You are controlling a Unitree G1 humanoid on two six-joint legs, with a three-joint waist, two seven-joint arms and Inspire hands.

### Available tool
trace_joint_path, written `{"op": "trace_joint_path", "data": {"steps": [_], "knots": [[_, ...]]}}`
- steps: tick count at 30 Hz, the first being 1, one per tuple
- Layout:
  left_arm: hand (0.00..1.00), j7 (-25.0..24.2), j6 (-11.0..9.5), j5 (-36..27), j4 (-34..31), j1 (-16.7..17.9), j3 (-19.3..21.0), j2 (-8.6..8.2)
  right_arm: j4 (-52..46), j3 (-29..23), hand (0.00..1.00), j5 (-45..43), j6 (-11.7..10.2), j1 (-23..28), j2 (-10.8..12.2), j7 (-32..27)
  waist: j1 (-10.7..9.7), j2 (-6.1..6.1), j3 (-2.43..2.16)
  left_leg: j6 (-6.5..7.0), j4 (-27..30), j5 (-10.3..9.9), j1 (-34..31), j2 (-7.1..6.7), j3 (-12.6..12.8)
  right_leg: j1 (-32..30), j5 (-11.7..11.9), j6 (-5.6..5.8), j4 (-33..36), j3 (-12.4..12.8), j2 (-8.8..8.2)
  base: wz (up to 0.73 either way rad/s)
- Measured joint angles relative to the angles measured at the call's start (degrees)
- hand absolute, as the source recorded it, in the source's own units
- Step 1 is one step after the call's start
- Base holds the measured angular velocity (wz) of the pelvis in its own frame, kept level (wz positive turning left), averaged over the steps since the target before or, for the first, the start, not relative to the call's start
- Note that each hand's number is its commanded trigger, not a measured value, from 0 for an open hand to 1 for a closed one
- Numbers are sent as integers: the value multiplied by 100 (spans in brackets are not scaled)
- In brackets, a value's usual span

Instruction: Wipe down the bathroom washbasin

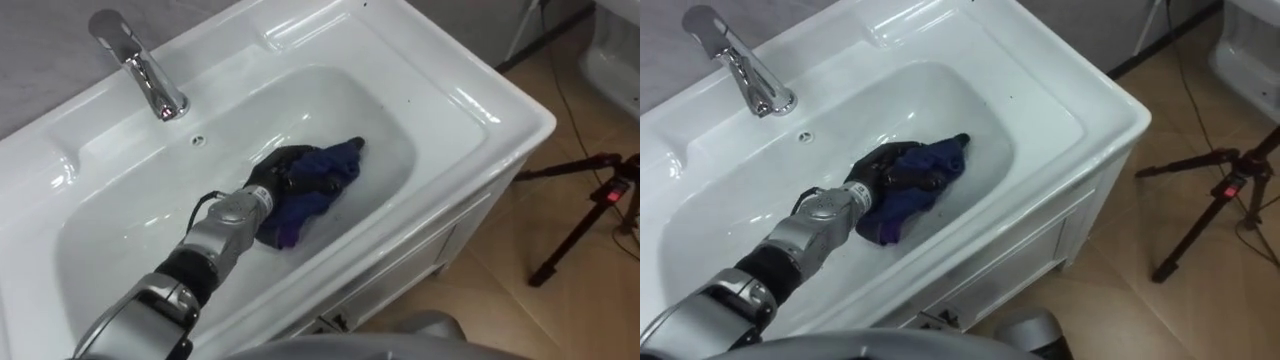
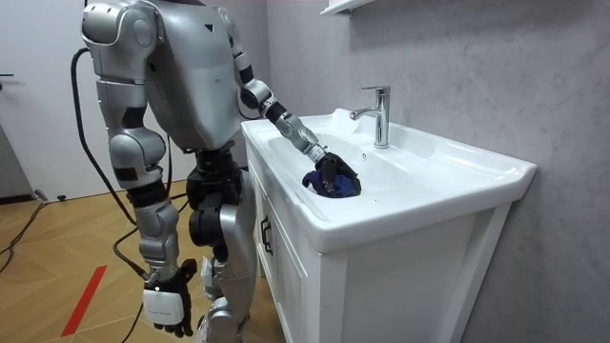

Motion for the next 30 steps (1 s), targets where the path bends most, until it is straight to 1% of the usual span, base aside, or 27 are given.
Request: {"op": "trace_joint_path", "data": {"steps": [2,3,4,5,6,7,8,9,11,13,14,15,16,17,18,19,20,21,22,23,24,25,26,27,28,29,30], "knots": [[100,-41,-62,300,21,69,9,8,-37,-7,0,12,-13,-11,-9,-28,89,-33,-5,1,-5,0,50,7,-5,11,1,-2,2,27,16,-9],[100,-42,-129,501,42,127,66,0,-34,-9,0,13,-32,-1,-5,-42,140,-81,-5,0,-7,0,83,18,-2,43,6,-11,28,41,29,-12],[100,-42,-197,745,45,198,178,-12,-34,-18,0,3,-54,7,4,-43,162,-147,2,0,-6,0,121,23,7,69,-3,-24,80,29,32,-6],[100,-41,-224,897,45,230,237,-15,-37,-22,0,-20,-69,6,9,-43,162,-184,3,0,-6,0,134,24,8,92,-6,-28,73,18,32,5],[100,-41,-268,1210,45,273,351,-15,-52,-54,0,-43,-102,10,15,-43,187,-252,4,1,-6,0,144,27,11,104,-15,-32,63,16,38,0],[100,-39,-297,1546,51,315,487,-18,-52,-86,0,-32,-107,12,23,-52,258,-303,3,0,-6,0,155,30,14,100,-22,-32,49,39,48,0],[100,-32,-316,1662,69,337,535,-16,-53,-91,0,-31,-107,13,27,-66,311,-322,-5,0,-7,0,158,31,15,109,-21,-32,49,45,50,-4],[100,-18,-330,1850,82,391,640,-15,-52,-92,0,-38,-104,9,33,-98,381,-355,-22,0,-6,0,159,32,13,120,-21,-32,53,42,49,0],[100,-6,-369,2116,81,486,819,-12,-42,-171,0,-82,-89,37,52,-146,493,-368,-28,1,-9,0,166,29,13,106,-21,-32,70,44,47,0],[100,53,-449,2706,93,649,1290,1,-48,-306,0,-383,-88,41,98,-163,636,-367,-29,0,-7,0,173,30,1,95,-21,-33,89,53,55,-6],[100,110,-458,2865,93,703,1422,2,-49,-347,0,-454,-88,40,106,-163,673,-369,-30,1,-7,0,175,34,-1,98,-20,-34,81,53,60,-4],[100,286,-484,3145,91,836,1701,13,-58,-401,0,-546,-88,44,111,-165,720,-373,-35,1,-9,0,175,42,-2,99,-18,-37,81,48,70,0],[100,506,-504,3429,91,936,1911,84,-55,-435,0,-637,-81,50,110,-166,809,-381,-43,0,-10,-1,167,53,-14,97,-11,-49,79,40,81,4],[100,631,-526,3569,91,990,2009,161,-55,-451,0,-687,-74,39,112,-168,829,-387,-47,1,-11,-1,159,59,-32,95,-8,-54,78,26,89,6],[100,929,-544,3891,91,1121,2168,375,-56,-486,0,-722,-63,21,113,-186,863,-404,-57,0,-25,-1,154,82,-44,95,1,-71,73,11,116,0],[100,1272,-571,4213,90,1261,2366,582,-50,-607,0,-773,-63,20,136,-236,956,-428,-75,0,-32,-1,154,113,-46,94,21,-103,57,10,148,0],[100,1498,-572,4410,90,1330,2443,675,-41,-683,0,-792,-56,20,143,-262,985,-440,-85,0,-31,-1,153,128,-52,93,30,-118,39,6,164,0],[100,1925,-573,4850,90,1471,2501,836,-39,-795,0,-802,-8,38,134,-329,1043,-444,-138,0,-38,-1,156,156,-50,115,48,-140,-2,-6,195,0],[100,2288,-573,5287,90,1609,2459,934,-51,-869,0,-819,32,61,125,-389,1132,-430,-177,-2,-44,-2,187,192,-44,144,73,-168,-34,12,234,-6],[100,2463,-573,5482,91,1682,2448,953,-55,-876,0,-819,40,68,122,-406,1147,-430,-180,-2,-45,-2,218,209,-45,169,83,-184,-41,17,249,-22],[100,2758,-571,5930,93,1849,2448,950,-87,-891,0,-822,38,38,118,-408,1196,-435,-200,-2,-42,-2,285,243,-52,223,100,-214,-57,25,283,-26],[100,3004,-556,6321,63,2013,2463,947,-93,-952,0,-817,36,96,113,-410,1235,-430,-205,-4,-51,-3,363,288,-71,308,129,-263,-126,56,335,-25],[100,3019,-506,6452,69,2033,2461,958,-92,-1009,0,-815,39,100,112,-412,1250,-415,-213,-4,-50,-2,400,306,-89,359,142,-280,-166,59,353,-15],[100,3092,-326,6713,88,2077,2455,956,-91,-1105,0,-811,40,125,88,-424,1249,-372,-234,-4,-41,-2,465,332,-147,445,154,-302,-218,78,387,-14],[100,3197,-180,6970,87,2166,2455,952,-74,-1151,0,-804,56,137,47,-428,1268,-361,-283,-4,-33,-2,500,357,-155,465,163,-327,-224,129,420,-17],[100,3255,-113,7091,88,2207,2454,951,-73,-1163,0,-803,67,130,29,-438,1271,-330,-280,-5,-33,-1,516,369,-159,477,166,-340,-227,145,427,-20],[100,3355,-1,7363,87,2282,2449,945,-71,-1211,0,-777,111,128,4,-456,1268,-294,-282,-6,-34,-1,539,393,-165,498,169,-362,-231,154,425,-7]]}}
